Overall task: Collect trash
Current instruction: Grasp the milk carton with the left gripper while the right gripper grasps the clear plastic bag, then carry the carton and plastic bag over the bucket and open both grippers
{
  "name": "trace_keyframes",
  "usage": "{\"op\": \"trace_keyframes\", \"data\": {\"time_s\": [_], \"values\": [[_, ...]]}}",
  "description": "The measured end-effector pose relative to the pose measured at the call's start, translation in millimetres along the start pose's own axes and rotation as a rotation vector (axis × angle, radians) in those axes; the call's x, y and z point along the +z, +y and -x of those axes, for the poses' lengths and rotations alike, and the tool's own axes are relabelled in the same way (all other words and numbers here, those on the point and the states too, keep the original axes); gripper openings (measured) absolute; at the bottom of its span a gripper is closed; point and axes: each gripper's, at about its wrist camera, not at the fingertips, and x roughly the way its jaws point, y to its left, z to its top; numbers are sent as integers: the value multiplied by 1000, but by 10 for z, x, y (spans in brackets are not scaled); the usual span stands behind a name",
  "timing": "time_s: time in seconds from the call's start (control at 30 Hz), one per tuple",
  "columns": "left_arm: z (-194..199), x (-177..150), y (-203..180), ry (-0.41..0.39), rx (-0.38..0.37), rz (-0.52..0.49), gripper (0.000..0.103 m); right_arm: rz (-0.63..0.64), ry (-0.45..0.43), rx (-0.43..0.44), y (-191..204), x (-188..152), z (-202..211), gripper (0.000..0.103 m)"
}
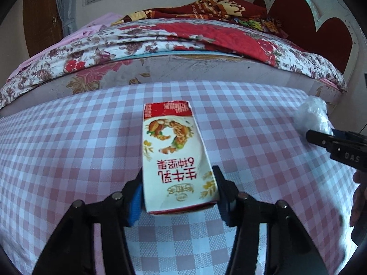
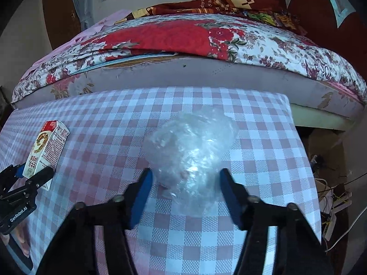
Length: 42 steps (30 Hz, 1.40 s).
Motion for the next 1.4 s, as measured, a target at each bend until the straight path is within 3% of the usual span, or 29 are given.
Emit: {"op": "trace_keyframes", "data": {"time_s": [0.57, 1.4], "values": [[104, -11, 43, -24, -10, -7, 53, 7, -1, 24, 96, -28, 85, 43], [1121, -466, 44, -96, -8, -61, 53, 31, -134, 29, 338, -596, 1357, 43]]}}
